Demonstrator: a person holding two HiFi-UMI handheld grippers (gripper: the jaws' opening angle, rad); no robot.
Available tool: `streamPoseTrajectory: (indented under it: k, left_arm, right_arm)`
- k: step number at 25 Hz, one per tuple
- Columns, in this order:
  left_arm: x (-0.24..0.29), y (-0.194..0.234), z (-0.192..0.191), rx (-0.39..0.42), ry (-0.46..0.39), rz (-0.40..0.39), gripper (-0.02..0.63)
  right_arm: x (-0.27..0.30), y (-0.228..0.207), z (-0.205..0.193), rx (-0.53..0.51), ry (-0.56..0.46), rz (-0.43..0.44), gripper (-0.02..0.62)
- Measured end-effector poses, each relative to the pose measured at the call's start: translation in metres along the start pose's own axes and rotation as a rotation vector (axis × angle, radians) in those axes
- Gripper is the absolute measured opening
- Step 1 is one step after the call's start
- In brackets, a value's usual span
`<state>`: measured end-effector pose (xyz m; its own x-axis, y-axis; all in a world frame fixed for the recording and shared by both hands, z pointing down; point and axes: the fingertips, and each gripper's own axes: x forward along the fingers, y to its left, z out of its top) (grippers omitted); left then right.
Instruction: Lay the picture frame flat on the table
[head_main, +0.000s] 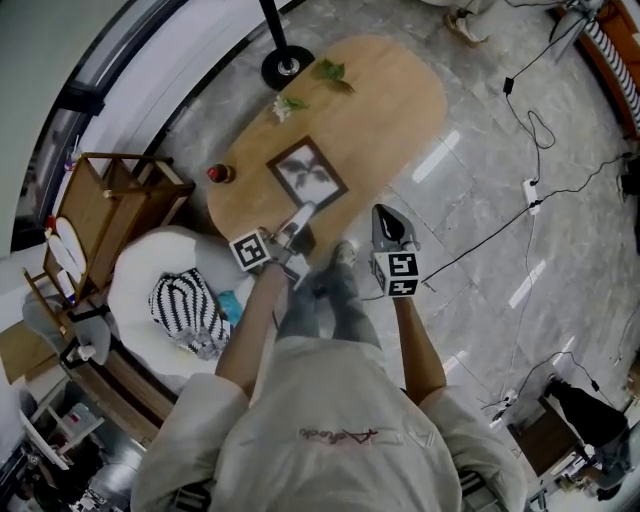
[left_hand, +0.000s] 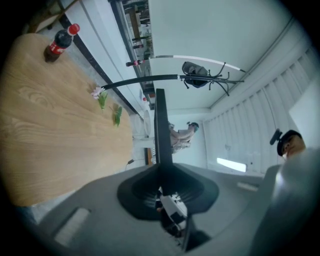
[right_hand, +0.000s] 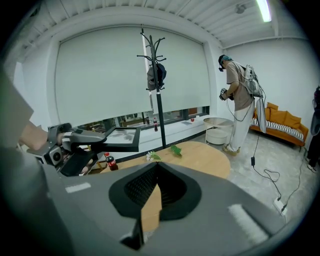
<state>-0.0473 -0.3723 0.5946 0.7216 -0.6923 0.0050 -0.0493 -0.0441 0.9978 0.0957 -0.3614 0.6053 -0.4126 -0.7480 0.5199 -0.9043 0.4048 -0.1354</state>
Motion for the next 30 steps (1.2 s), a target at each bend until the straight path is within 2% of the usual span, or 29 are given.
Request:
streamPoseTrajectory:
  k: [8,19,30]
  left_arm:
    - [-0.015,0.041,-0.003,-0.038,0.012,0.033,0.067]
    - [-0.041,0.122,-0.028,-0.095,0.019,0.099,0.069]
    - [-0.061,0.195,-0.049,-0.135,0.027,0.152,0.069]
  right_arm:
    - [0.014,0.013,-0.033,0.018,0.047,-0.002,0.003]
    - [0.038,0.022,-0.108,0.037,0.103,0.014,0.003]
    - [0.058,0.015,-0.166,0.065,0.127,-0.004,0.003]
